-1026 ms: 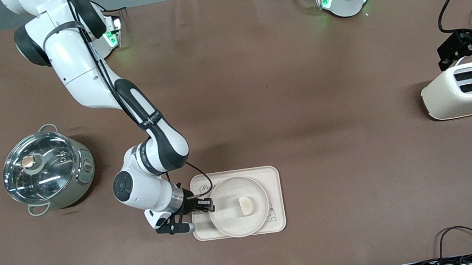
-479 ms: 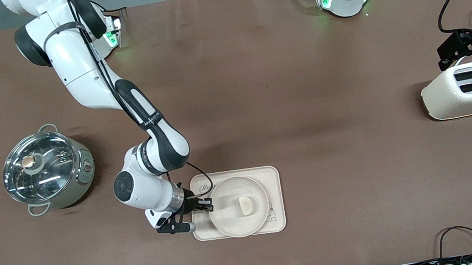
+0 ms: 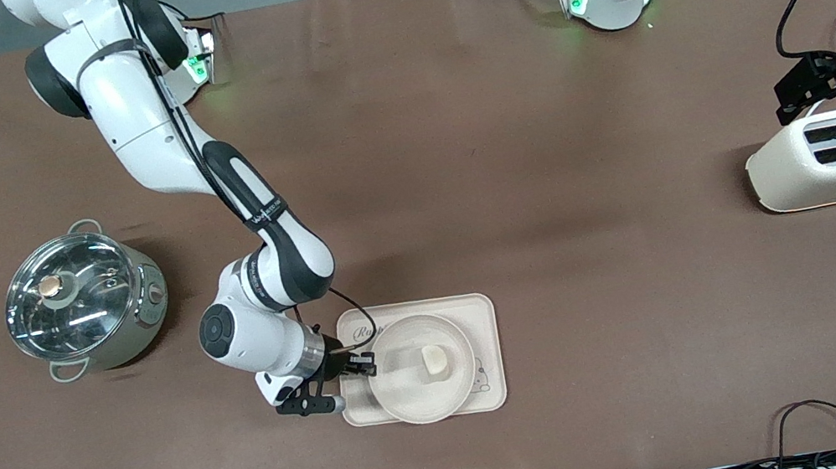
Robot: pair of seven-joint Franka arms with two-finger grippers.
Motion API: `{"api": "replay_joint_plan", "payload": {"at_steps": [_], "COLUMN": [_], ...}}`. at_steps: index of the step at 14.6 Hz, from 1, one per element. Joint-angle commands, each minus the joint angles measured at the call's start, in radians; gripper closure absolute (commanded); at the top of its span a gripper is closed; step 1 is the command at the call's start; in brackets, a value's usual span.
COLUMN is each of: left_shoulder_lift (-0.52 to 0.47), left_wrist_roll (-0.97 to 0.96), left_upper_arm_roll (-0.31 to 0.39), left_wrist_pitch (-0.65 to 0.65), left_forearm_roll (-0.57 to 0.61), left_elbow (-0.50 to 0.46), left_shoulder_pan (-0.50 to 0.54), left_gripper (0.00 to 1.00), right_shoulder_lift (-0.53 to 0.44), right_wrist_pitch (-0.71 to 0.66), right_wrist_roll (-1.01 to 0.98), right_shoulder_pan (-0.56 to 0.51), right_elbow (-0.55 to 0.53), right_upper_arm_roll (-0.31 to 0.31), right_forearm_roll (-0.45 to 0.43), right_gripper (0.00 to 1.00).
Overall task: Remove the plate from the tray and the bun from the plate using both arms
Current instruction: 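Lift the plate off the tray and set it beside the tray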
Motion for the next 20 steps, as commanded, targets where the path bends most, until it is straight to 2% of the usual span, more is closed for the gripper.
{"api": "replay_joint_plan", "payload": {"at_steps": [1,5,7,9,13,16,20], "left_shoulder_lift": [-0.002,-0.002,-0.002,-0.004,0.001,0.001,0.001], "left_wrist_roll": [0.003,0.001,0.001,-0.003,0.003,-0.002,-0.002], "left_upper_arm_roll": [-0.001,-0.001,-0.001,-0.001,-0.001,-0.001,-0.001], "left_wrist_pitch": [-0.016,-0.016,-0.016,-0.016,-0.021,-0.05,-0.05], "left_forearm_roll": [-0.011,-0.011,-0.011,-0.011,-0.013,-0.015,-0.016], "left_elbow": [0.01,0.01,0.01,0.008,-0.001,-0.001,-0.001], "left_shoulder_pan": [0.003,0.003,0.003,0.003,0.003,0.003,0.003], "left_gripper": [0.0,0.0,0.0,0.0,0.0,0.0,0.0], "right_shoulder_lift": [-0.054,-0.134,-0.185,-0.238,-0.349,-0.439,-0.499], "right_wrist_pitch": [-0.029,-0.184,-0.299,-0.325,-0.284,-0.116,-0.002], "right_wrist_roll": [0.001,0.002,0.006,-0.005,-0.01,-0.051,-0.063], "right_shoulder_pan": [-0.026,-0.041,-0.035,-0.008,0.095,0.182,0.256], "right_elbow": [-0.007,-0.013,-0.043,-0.109,-0.29,-0.5,-0.681], "right_upper_arm_roll": [0.016,0.016,0.016,0.015,0.013,0.016,0.015], "right_forearm_roll": [0.017,0.015,0.014,0.008,0.0,0.0,0.001], "right_gripper": [0.99,0.99,0.99,0.99,1.0,1.0,1.0]}}
